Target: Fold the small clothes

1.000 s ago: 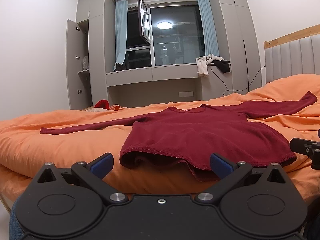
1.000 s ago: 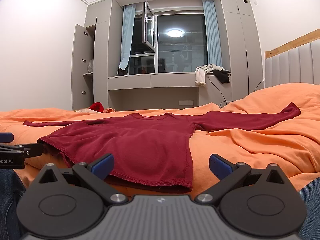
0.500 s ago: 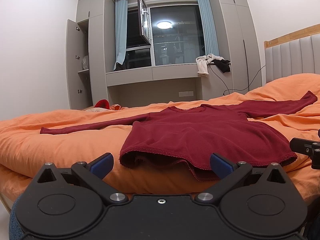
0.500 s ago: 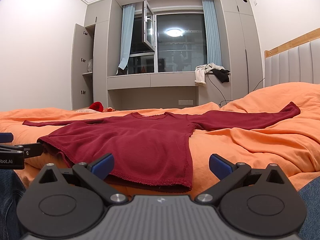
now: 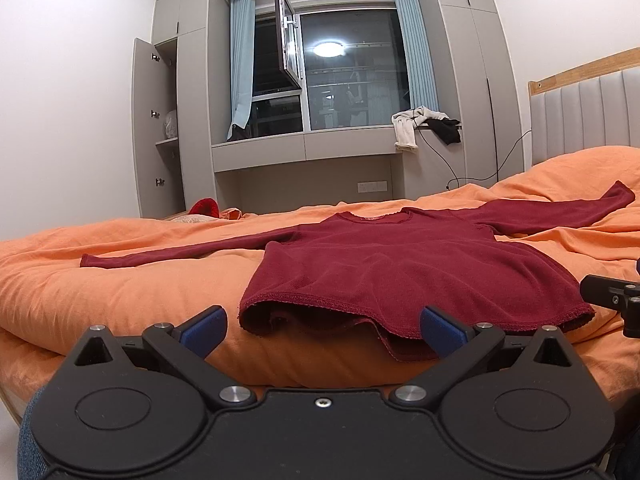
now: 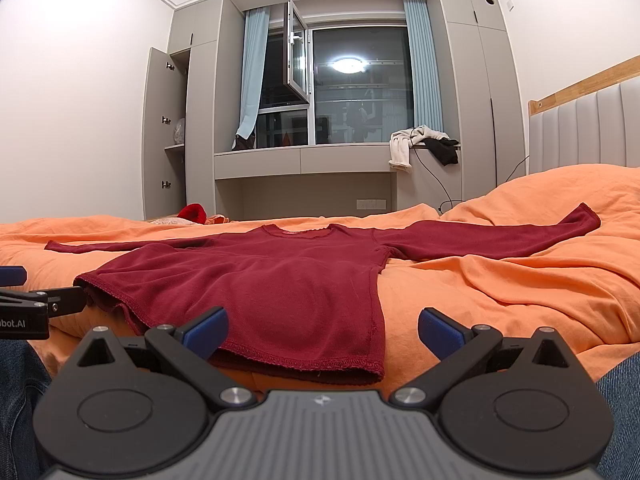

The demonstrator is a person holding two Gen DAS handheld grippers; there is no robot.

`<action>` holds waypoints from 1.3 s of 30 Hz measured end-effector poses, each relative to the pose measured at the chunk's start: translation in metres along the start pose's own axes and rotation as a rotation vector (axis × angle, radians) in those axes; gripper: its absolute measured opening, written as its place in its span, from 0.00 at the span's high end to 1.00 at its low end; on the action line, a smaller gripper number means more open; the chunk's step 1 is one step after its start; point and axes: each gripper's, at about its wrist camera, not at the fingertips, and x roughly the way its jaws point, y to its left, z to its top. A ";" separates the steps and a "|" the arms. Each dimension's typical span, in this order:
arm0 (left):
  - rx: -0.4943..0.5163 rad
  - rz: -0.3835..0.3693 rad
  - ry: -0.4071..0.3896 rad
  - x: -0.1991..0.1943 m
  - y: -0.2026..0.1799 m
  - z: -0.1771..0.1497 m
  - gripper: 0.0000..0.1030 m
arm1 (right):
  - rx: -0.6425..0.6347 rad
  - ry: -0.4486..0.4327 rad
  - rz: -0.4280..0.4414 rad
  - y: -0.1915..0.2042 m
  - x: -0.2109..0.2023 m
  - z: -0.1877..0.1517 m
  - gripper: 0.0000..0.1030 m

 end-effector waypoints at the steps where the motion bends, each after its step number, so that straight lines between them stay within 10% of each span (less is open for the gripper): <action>1: 0.000 0.000 0.000 0.000 0.000 0.000 0.00 | 0.000 0.000 0.000 0.000 0.000 0.000 0.00; 39: 0.025 0.006 0.045 0.011 -0.005 -0.002 0.00 | -0.015 -0.015 0.000 0.001 -0.005 0.002 0.00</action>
